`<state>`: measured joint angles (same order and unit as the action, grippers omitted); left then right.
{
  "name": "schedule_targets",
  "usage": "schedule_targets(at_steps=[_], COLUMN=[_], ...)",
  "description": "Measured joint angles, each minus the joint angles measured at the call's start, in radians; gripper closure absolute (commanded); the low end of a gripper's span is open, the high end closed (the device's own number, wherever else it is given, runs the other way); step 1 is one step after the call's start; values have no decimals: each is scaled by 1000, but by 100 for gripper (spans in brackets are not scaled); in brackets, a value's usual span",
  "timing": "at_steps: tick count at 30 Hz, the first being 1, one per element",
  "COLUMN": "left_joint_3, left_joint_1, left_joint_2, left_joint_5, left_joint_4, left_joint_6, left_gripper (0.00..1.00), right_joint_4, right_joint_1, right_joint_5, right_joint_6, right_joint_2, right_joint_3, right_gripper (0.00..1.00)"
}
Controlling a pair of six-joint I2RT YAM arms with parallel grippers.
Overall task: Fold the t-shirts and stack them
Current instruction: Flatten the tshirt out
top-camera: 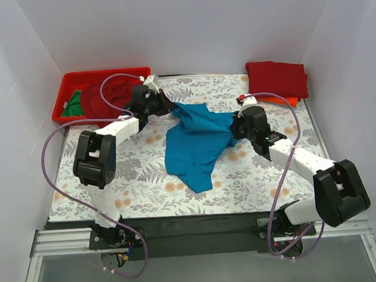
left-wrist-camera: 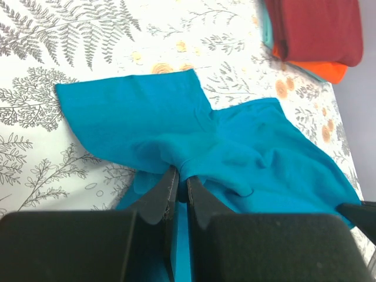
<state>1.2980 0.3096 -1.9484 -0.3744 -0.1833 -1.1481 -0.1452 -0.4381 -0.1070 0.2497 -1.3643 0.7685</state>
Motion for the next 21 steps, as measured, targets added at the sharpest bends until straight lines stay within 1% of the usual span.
schedule_targets(at_steps=[2,5,8,12,15,17,19,21], left_joint_3=[-6,-66,-140,-193,-196,-192,-177,-152], left_joint_1=[0,1,3,9,13,16,16,16], left_joint_2=[32,134,294,508,648,713,754,763], left_joint_5=[0,0,-1,4,22,33,47,55], left_joint_4=[16,35,55,70,79,87,100,112], left_joint_6=[8,21,34,50,63,73,84,92], left_gripper=[100,100,100,100,100,100,100,100], right_joint_4=[18,33,41,71,101,113,126,132], right_joint_1=[0,-1,-10,-37,-69,-91,-109,-121], right_joint_5=[-11,-23,-28,-41,-51,-56,-61,-67], right_joint_6=[0,0,1,1,1,1,1,1], right_joint_2=[33,107,190,297,381,435,486,529], right_joint_3=[0,-1,-16,-33,-34,-34,-34,-34], right_gripper=[99,99,99,99,99,99,99,99])
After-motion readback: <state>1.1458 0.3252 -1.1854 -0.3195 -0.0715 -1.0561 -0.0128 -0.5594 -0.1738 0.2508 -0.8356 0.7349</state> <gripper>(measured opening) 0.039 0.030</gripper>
